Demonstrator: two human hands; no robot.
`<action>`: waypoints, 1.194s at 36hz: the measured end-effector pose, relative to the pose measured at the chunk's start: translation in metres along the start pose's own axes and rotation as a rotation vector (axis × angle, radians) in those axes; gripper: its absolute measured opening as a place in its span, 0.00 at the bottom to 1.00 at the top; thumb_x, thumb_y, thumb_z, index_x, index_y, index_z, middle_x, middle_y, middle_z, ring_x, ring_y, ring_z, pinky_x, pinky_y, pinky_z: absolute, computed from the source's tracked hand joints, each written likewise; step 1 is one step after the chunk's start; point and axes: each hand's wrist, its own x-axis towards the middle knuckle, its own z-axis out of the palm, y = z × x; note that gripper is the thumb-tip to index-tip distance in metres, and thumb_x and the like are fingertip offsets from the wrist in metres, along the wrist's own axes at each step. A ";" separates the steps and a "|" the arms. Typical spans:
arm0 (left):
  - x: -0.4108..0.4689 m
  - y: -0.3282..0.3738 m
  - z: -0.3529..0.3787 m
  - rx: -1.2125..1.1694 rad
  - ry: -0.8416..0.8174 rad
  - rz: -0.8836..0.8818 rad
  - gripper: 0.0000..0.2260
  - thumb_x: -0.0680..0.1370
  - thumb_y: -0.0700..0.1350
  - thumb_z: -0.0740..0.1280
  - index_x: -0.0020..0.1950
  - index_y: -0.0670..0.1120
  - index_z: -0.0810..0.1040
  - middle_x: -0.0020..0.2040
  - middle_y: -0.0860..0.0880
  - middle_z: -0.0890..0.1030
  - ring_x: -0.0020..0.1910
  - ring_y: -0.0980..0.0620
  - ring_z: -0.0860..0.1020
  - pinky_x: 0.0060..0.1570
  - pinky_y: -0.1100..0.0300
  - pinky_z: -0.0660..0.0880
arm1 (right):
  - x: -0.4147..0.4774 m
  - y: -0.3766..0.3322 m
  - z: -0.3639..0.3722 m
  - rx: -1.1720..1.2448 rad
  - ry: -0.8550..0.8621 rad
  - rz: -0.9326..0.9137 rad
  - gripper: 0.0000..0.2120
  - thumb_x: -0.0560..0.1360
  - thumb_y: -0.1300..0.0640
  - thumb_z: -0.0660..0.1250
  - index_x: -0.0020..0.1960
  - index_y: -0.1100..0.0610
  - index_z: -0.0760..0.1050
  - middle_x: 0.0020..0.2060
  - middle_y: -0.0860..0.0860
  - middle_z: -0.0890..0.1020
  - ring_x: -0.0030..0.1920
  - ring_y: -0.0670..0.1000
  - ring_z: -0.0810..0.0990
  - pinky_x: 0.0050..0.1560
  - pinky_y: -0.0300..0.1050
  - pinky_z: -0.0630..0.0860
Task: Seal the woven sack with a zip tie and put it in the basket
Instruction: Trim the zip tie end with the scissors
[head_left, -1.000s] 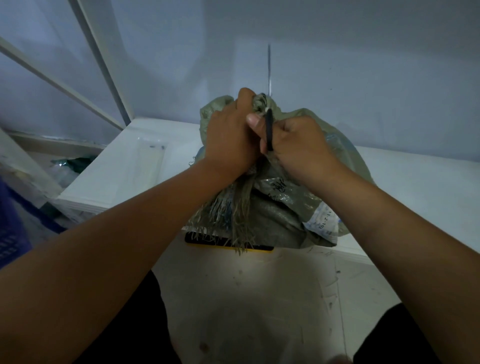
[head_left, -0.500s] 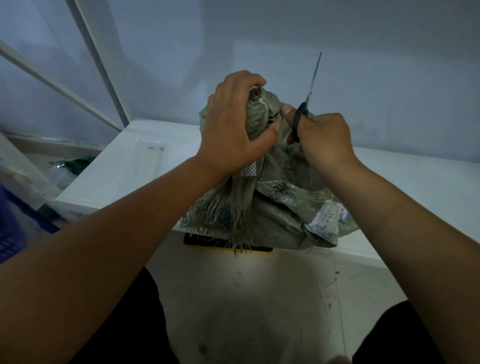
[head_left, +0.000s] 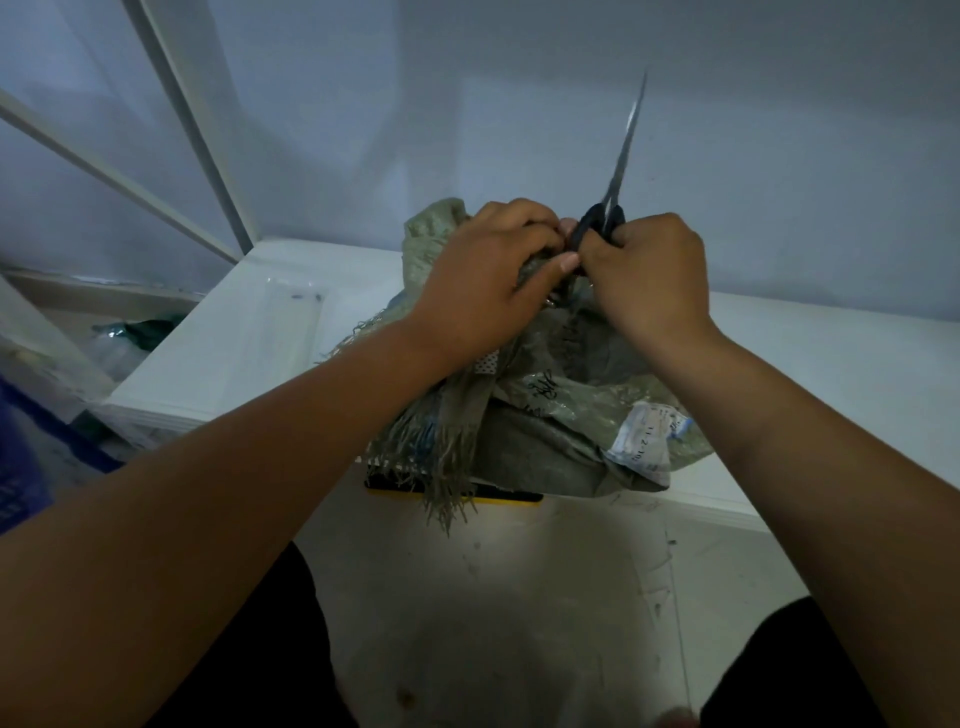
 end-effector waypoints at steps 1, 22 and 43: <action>0.000 -0.001 0.001 0.009 0.002 0.010 0.13 0.80 0.49 0.63 0.53 0.42 0.83 0.55 0.47 0.81 0.52 0.47 0.78 0.53 0.48 0.74 | 0.001 0.000 0.001 -0.008 -0.007 -0.008 0.25 0.77 0.46 0.68 0.25 0.55 0.68 0.21 0.48 0.68 0.22 0.47 0.65 0.27 0.44 0.59; -0.002 0.000 0.013 0.043 0.014 -0.056 0.14 0.80 0.49 0.63 0.43 0.43 0.83 0.47 0.49 0.81 0.45 0.48 0.78 0.46 0.48 0.75 | 0.002 0.009 0.005 -0.110 -0.107 -0.044 0.21 0.78 0.52 0.67 0.29 0.55 0.67 0.26 0.50 0.72 0.28 0.49 0.69 0.31 0.43 0.61; 0.013 0.020 0.025 0.099 -0.001 -0.122 0.14 0.80 0.48 0.59 0.47 0.43 0.82 0.47 0.48 0.81 0.46 0.49 0.78 0.47 0.48 0.75 | 0.009 0.011 -0.012 0.576 -0.446 0.654 0.08 0.80 0.50 0.66 0.44 0.53 0.77 0.34 0.50 0.80 0.26 0.44 0.73 0.21 0.31 0.65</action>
